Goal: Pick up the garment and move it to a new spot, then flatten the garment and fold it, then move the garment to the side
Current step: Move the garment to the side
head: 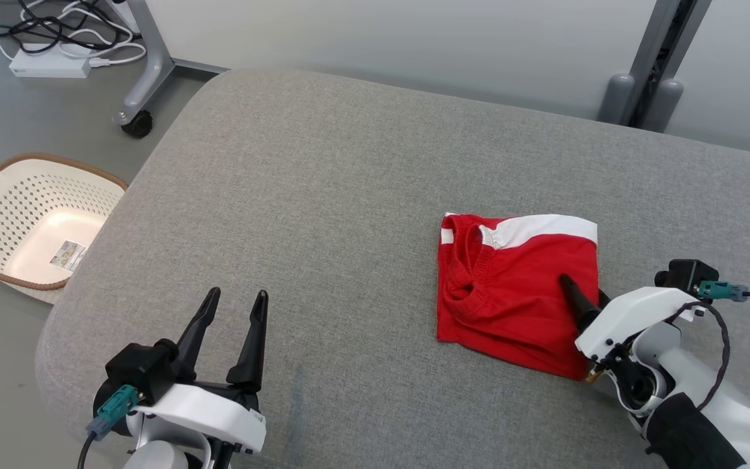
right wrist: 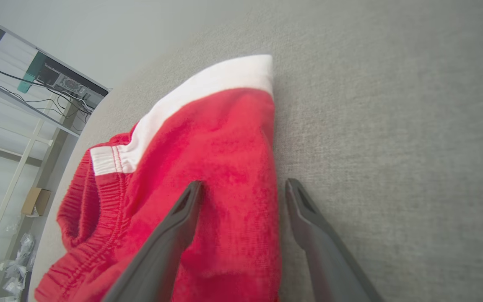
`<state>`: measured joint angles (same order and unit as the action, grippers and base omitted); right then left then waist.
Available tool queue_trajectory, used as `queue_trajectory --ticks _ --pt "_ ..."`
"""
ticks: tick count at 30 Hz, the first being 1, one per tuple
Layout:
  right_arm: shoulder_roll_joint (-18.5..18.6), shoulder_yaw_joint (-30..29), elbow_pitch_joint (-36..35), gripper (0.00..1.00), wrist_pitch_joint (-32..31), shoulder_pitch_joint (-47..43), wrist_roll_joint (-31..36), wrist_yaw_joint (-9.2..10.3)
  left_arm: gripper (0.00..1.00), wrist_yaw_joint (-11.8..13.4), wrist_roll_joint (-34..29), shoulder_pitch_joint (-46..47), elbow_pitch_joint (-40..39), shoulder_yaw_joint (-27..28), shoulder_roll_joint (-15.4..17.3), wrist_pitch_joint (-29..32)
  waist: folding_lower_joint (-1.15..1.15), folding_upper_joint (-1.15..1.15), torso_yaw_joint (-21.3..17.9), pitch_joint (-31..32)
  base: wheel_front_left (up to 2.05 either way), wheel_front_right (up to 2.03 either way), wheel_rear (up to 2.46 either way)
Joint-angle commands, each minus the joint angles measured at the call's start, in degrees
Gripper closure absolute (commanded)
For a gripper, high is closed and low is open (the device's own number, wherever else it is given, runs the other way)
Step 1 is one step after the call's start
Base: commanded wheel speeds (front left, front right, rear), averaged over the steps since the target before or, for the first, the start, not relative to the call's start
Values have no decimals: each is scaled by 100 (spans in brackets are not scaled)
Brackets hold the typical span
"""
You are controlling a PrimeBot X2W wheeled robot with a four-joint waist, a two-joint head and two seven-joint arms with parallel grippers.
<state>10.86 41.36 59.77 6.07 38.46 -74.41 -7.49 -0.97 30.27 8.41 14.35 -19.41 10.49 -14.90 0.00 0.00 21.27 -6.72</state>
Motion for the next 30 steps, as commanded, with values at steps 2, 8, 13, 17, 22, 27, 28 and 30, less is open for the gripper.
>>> queue_trajectory --ticks 2,8,13,17,22,27,28,30 --pt "-44 61 53 27 7 79 19 -1 0 -28 -26 69 23 20 34 -20 0 0 36 -17 0 0 0" --pt "-103 126 100 100 -3 104 -43 -1 0 -18 -43 52 40 43 46 -23 0 0 33 5 0 0 0" --pt "-83 176 11 100 177 129 -16 -1 0 9 -52 29 30 42 58 -24 0 0 -26 52 0 0 0" --pt "41 273 -156 100 346 118 28 -1 0 19 -59 -43 9 10 67 -23 0 0 -198 149 0 0 0" --pt "238 453 -352 100 368 6 120 -1 0 36 -40 -83 -36 -11 75 -14 0 0 -509 243 0 0 0" --pt "436 576 -547 100 381 -45 179 -1 0 29 -26 -169 -99 -83 41 13 0 0 -972 313 0 0 0" --pt "452 596 -603 100 385 -55 173 -1 0 36 -23 -181 -111 -86 38 15 0 0 -1083 326 0 0 0" --pt "489 642 -679 100 380 -92 180 -1 0 52 -28 -198 -130 -102 31 13 0 0 -1303 359 0 0 0"
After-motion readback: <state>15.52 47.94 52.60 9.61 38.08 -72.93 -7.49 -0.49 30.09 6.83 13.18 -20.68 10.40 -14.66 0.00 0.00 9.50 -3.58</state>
